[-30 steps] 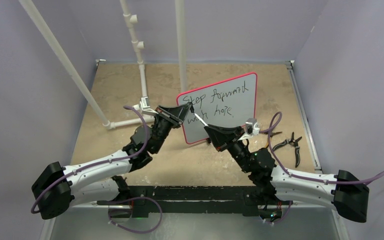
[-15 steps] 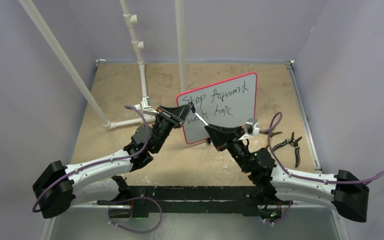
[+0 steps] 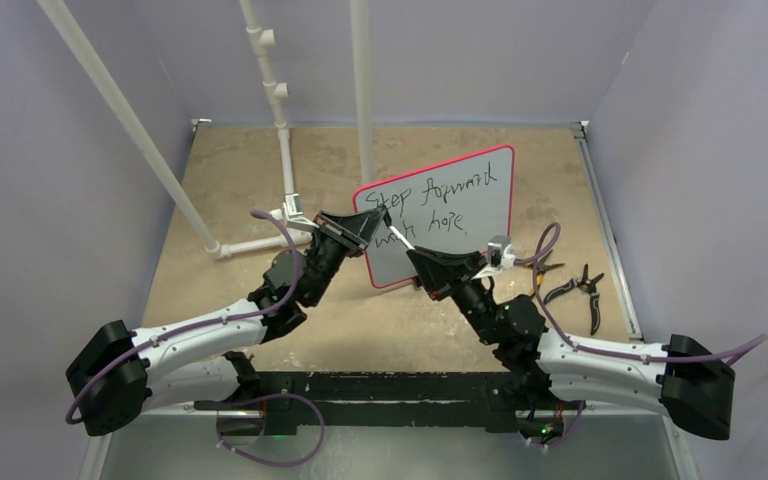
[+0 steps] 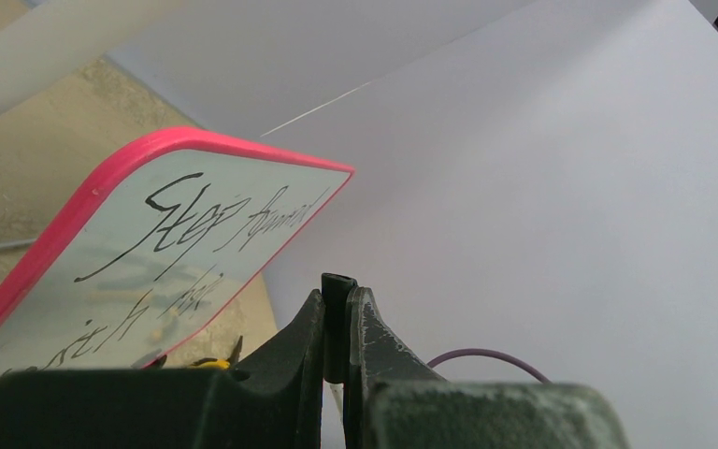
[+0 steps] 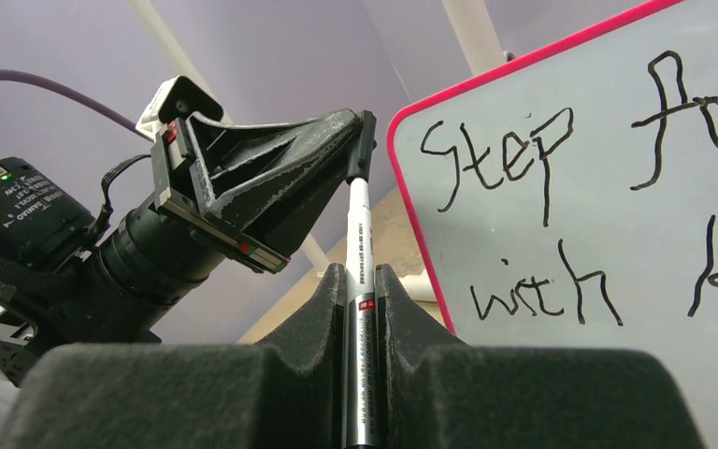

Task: Write a sentence on the whiteboard
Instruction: Insert the whiteboard marker without the cap into the pen cap.

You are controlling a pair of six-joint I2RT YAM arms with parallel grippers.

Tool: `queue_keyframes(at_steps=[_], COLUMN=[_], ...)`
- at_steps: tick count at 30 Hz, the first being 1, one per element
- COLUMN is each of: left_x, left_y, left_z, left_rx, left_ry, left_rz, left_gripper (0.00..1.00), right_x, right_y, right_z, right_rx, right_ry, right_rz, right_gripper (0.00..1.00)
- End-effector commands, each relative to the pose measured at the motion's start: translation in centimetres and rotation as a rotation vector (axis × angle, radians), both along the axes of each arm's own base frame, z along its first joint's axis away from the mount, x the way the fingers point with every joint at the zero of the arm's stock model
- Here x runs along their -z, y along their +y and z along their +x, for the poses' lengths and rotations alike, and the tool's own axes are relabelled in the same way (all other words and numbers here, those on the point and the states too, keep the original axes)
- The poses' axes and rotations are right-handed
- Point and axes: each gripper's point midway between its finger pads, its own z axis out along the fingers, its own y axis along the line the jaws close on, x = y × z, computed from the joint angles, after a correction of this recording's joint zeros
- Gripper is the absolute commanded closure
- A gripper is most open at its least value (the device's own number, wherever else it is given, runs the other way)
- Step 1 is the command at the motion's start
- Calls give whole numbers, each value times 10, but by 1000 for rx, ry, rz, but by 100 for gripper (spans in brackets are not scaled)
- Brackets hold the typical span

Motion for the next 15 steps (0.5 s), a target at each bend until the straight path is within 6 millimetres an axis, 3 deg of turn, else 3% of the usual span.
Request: queue_keyframes(at_steps=[1,15], left_x=[-11,-14], left_y=[0,-2], left_z=[-4,-8], left_rx=[24,56], left_ry=[-24,-42], left_rz=[-64,-119], left_gripper=[100,100], right_x=[-36,-48], right_y=[-9,-12], right_z=[5,19], right_rx=[58,153], right_ry=[-56,-104], right_rz=[83,156], right_gripper=[100,100])
